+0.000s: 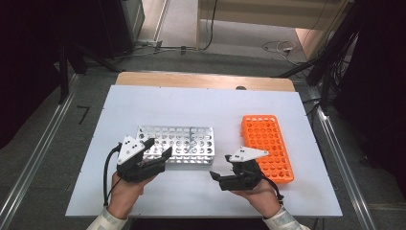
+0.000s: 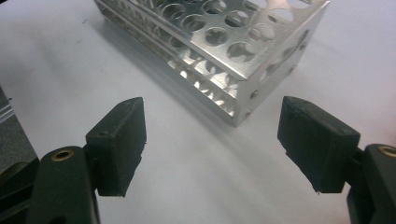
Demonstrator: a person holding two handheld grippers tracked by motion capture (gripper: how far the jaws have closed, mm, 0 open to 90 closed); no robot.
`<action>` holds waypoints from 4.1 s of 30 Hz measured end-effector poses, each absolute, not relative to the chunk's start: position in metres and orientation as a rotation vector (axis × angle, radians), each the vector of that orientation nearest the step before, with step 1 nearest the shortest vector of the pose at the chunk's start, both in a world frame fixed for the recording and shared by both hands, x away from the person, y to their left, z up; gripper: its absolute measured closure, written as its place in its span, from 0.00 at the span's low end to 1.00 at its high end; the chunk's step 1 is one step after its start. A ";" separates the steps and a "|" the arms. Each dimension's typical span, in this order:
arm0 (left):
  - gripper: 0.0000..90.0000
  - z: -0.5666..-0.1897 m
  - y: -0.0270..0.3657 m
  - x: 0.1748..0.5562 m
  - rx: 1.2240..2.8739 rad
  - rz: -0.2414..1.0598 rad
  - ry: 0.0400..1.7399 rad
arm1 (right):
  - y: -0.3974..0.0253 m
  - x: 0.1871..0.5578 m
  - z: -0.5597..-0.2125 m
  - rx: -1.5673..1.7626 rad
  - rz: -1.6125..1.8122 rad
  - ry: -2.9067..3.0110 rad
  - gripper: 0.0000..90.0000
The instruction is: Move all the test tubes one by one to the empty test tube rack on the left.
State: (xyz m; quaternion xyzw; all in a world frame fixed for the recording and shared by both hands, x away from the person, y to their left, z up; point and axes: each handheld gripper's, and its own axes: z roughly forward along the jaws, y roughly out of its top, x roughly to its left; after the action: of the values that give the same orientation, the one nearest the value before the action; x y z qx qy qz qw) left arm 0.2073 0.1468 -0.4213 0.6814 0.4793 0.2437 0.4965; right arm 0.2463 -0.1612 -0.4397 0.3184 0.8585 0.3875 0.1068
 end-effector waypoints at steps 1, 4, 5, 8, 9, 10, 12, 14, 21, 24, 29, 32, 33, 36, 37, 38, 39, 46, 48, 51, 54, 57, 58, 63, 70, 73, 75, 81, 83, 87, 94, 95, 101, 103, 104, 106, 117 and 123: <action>0.33 -0.422 0.148 0.205 1.650 0.593 1.164 | -0.163 0.247 -0.439 0.950 1.141 2.522 0.25; 0.29 -0.423 0.152 0.201 1.645 0.608 1.174 | -0.170 0.248 -0.439 0.969 1.147 2.504 0.25; 0.28 -0.423 0.154 0.199 1.641 0.613 1.179 | -0.171 0.249 -0.439 0.974 1.148 2.502 0.25; 0.27 -0.424 0.159 0.195 1.621 0.623 1.195 | -0.175 0.250 -0.438 0.983 1.153 2.487 0.25; 0.26 -0.424 0.161 0.194 1.621 0.626 1.200 | -0.176 0.250 -0.438 0.985 1.155 2.485 0.25; 0.25 -0.424 0.163 0.193 1.620 0.630 1.207 | -0.178 0.250 -0.437 0.986 1.157 2.477 0.25; 0.25 -0.425 0.166 0.191 1.612 0.636 1.211 | -0.181 0.250 -0.436 0.994 1.161 2.463 0.25; 0.24 -0.425 0.169 0.189 1.608 0.643 1.219 | -0.185 0.250 -0.435 1.002 1.164 2.449 0.25; 0.22 -0.425 0.172 0.186 1.614 0.672 1.226 | -0.196 0.251 -0.434 1.029 1.178 2.414 0.25; 0.21 -0.425 0.173 0.185 1.615 0.670 1.233 | -0.200 0.251 -0.434 1.038 1.179 2.400 0.25; 0.21 -0.424 0.175 0.185 1.616 0.674 1.237 | -0.208 0.251 -0.432 1.050 1.184 2.379 0.25; 0.21 -0.424 0.176 0.185 1.609 0.675 1.243 | -0.213 0.250 -0.432 1.063 1.186 2.366 0.25; 0.21 -0.424 0.177 0.184 1.607 0.676 1.246 | -0.215 0.250 -0.431 1.065 1.187 2.359 0.25; 0.21 -0.424 0.179 0.185 1.603 0.680 1.251 | -0.221 0.250 -0.430 1.075 1.187 2.344 0.25; 0.21 -0.424 0.179 0.185 1.604 0.680 1.253 | -0.223 0.250 -0.430 1.082 1.186 2.339 0.25; 0.21 -0.424 0.180 0.184 1.608 0.680 1.253 | -0.224 0.250 -0.430 1.084 1.189 2.334 0.25; 0.21 -0.424 0.180 0.184 1.610 0.681 1.255 | -0.227 0.250 -0.429 1.090 1.188 2.330 0.25; 0.21 -0.427 0.177 0.187 1.628 0.674 1.255 | -0.241 0.251 -0.429 1.125 1.186 2.298 0.25; 0.21 -0.429 0.175 0.187 1.638 0.672 1.250 | -0.244 0.251 -0.428 1.137 1.184 2.290 0.25; 0.21 -0.430 0.172 0.188 1.648 0.669 1.243 | -0.251 0.251 -0.428 1.149 1.183 2.275 0.25; 0.21 -0.430 0.171 0.188 1.652 0.672 1.240 | -0.257 0.251 -0.428 1.167 1.179 2.256 0.25; 0.21 -0.430 0.172 0.188 1.648 0.676 1.244 | -0.265 0.252 -0.427 1.191 1.177 2.236 0.25; 0.21 -0.431 0.172 0.188 1.646 0.678 1.247 | -0.267 0.252 -0.427 1.193 1.178 2.230 0.25; 0.21 -0.431 0.172 0.189 1.646 0.676 1.250 | -0.284 0.253 -0.426 1.232 1.176 2.189 0.25; 0.21 -0.432 0.173 0.190 1.639 0.688 1.247 | -0.301 0.252 -0.427 1.283 1.166 2.147 0.25; 0.21 -0.433 0.172 0.190 1.648 0.687 1.246 | -0.306 0.252 -0.428 1.293 1.161 2.135 0.25; 0.21 -0.433 0.173 0.191 1.640 0.688 1.251 | -0.311 0.253 -0.428 1.305 1.158 2.124 0.25; 0.21 -0.432 0.180 0.191 1.612 0.693 1.272 | -0.326 0.255 -0.431 1.352 1.142 2.082 0.25; 0.21 -0.431 0.183 0.191 1.607 0.692 1.282 | -0.332 0.256 -0.432 1.369 1.134 2.067 0.25; 0.21 -0.431 0.188 0.192 1.583 0.691 1.301 | -0.342 0.258 -0.436 1.399 1.124 2.037 0.25; 0.21 -0.432 0.193 0.194 1.573 0.707 1.328 | -0.356 0.263 -0.442 1.456 1.103 1.992 0.25; 0.22 -0.434 0.195 0.194 1.560 0.715 1.331 | -0.357 0.264 -0.442 1.455 1.105 1.991 0.25; 0.24 -0.435 0.204 0.194 1.528 0.711 1.370 | -0.363 0.266 -0.445 1.477 1.090 1.970 0.25; 0.24 -0.436 0.205 0.194 1.531 0.716 1.375 | -0.365 0.266 -0.446 1.486 1.087 1.963 0.25; 0.24 -0.437 0.206 0.194 1.533 0.720 1.382 | -0.366 0.266 -0.446 1.489 1.086 1.963 0.25; 0.24 -0.438 0.208 0.194 1.532 0.729 1.390 | -0.368 0.267 -0.447 1.496 1.081 1.957 0.25; 0.23 -0.444 0.223 0.193 1.521 0.773 1.440 | -0.371 0.268 -0.450 1.511 1.067 1.950 0.25; 0.23 -0.449 0.228 0.192 1.524 0.782 1.463 | -0.374 0.269 -0.452 1.527 1.059 1.941 0.25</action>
State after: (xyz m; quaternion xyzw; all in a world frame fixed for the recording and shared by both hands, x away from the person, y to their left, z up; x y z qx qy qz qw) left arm 0.1915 0.2282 -0.4495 0.6109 0.5862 0.3133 0.4301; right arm 0.2690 -0.3741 -0.4518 0.5536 0.7038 0.3841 0.2252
